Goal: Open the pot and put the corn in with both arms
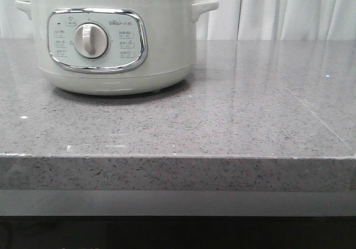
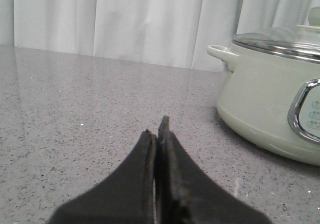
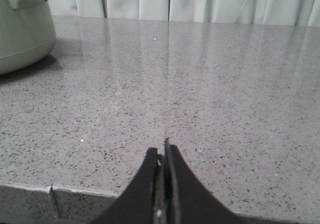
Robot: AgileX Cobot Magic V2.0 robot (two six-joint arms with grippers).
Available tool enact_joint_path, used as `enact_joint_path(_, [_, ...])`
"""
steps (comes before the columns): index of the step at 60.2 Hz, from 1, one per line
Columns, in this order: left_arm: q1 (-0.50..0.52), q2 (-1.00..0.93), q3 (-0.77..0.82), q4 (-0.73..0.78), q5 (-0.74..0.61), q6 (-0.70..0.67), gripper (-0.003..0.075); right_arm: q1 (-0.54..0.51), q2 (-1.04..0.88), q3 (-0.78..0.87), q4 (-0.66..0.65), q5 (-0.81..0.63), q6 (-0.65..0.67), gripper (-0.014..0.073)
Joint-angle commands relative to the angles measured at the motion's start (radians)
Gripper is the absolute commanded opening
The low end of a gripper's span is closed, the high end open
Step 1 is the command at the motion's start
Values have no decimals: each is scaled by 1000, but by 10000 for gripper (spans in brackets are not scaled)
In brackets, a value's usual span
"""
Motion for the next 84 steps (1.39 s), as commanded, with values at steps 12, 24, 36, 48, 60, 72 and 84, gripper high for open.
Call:
enact_joint_path(12, [-1, -15, 11, -9, -86, -8, -20, -3, -21, -11, 6, -108, -10, -69])
enact_joint_path(24, [-1, -15, 11, -9, -86, -8, -20, -4, -22, -11, -84, -219, 110, -69])
enact_joint_path(36, [-1, -15, 11, -9, -86, -8, -20, -4, -22, -11, -284, -298, 330, -69])
enact_joint_path(48, [-1, -15, 11, -9, -86, -8, -20, -4, -22, -11, -276, -289, 330, -69])
enact_joint_path(60, [-1, -15, 11, -9, -86, -8, -20, -34, -22, -11, -276, -289, 330, -69])
enact_joint_path(72, [-1, -15, 11, -9, -86, -8, -20, -48, -22, -11, -276, -286, 330, -69])
enact_joint_path(84, [-1, -15, 11, -9, -86, -8, -20, -48, -22, -11, -276, -202, 329, -69])
